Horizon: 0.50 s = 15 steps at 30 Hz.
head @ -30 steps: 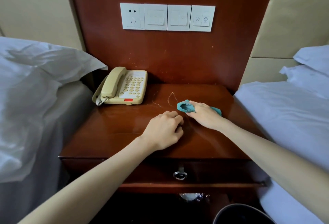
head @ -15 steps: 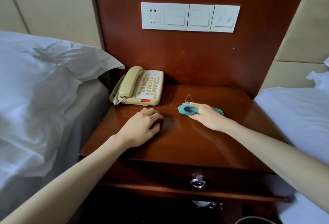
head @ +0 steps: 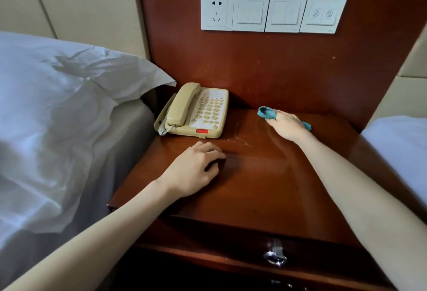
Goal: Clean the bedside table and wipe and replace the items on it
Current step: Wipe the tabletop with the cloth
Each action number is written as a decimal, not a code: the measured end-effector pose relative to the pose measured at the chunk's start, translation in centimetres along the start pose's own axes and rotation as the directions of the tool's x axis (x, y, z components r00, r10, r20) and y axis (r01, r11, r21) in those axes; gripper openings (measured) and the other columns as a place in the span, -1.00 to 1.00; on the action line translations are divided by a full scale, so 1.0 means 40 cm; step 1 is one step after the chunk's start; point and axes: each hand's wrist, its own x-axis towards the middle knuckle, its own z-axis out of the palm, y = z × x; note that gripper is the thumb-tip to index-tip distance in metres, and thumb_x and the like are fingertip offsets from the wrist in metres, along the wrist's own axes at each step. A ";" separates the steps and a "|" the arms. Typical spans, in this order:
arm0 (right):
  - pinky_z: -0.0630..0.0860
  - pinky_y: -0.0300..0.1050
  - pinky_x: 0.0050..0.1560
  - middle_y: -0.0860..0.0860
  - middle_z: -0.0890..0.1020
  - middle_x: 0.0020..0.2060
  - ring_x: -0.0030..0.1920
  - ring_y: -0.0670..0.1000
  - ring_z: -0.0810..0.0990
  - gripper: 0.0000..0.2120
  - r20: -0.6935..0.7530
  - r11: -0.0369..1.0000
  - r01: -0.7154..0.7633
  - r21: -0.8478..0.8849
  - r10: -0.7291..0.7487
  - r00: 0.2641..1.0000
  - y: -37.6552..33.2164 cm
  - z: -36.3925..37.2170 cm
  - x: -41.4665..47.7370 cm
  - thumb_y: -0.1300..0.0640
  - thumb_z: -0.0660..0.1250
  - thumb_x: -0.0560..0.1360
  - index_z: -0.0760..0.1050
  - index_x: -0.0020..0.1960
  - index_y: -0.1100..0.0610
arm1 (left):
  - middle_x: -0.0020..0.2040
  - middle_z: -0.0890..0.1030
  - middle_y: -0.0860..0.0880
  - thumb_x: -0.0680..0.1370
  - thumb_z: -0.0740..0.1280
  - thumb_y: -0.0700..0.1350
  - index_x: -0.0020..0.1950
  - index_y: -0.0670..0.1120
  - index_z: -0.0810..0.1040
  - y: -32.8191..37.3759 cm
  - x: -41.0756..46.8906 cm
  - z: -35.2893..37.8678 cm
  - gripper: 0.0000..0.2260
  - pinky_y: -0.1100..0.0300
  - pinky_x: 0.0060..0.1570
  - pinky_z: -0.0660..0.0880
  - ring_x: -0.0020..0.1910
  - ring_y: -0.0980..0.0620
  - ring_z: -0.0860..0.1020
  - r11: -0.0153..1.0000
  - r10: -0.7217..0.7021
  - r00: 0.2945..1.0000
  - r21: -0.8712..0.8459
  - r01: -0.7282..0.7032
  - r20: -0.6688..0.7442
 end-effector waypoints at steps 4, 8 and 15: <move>0.18 0.09 0.40 0.14 0.40 0.41 0.40 0.21 0.33 -0.56 -0.024 0.998 -0.043 -0.047 0.042 0.999 0.014 -0.001 0.024 -0.02 0.03 0.63 0.29 0.44 0.12 | 0.23 0.52 0.06 0.54 0.23 -0.13 0.26 -0.01 0.55 -0.002 0.002 0.005 -0.70 0.18 0.21 0.38 0.17 0.07 0.42 1.000 -0.004 1.000 0.003 0.004 -0.011; 0.17 0.07 0.41 0.14 0.37 0.43 0.42 0.21 0.31 -0.56 0.004 0.998 -0.021 -0.052 0.022 1.000 0.002 0.002 0.019 0.00 0.05 0.63 0.26 0.46 0.13 | 0.21 0.52 0.07 0.54 0.23 -0.13 0.25 0.00 0.55 -0.001 0.003 0.009 -0.70 0.19 0.18 0.39 0.14 0.08 0.41 1.000 -0.001 1.000 0.013 0.001 -0.024; 0.19 0.06 0.46 0.01 0.30 0.48 0.46 0.12 0.27 -0.51 0.104 0.992 0.107 0.070 -0.114 0.988 -0.046 0.027 -0.076 -0.06 0.12 0.61 0.24 0.50 0.05 | 0.21 0.52 0.07 0.54 0.22 -0.12 0.26 0.00 0.54 0.004 0.003 0.006 -0.70 0.14 0.14 0.44 0.16 0.06 0.43 0.999 -0.022 1.000 0.028 0.022 -0.016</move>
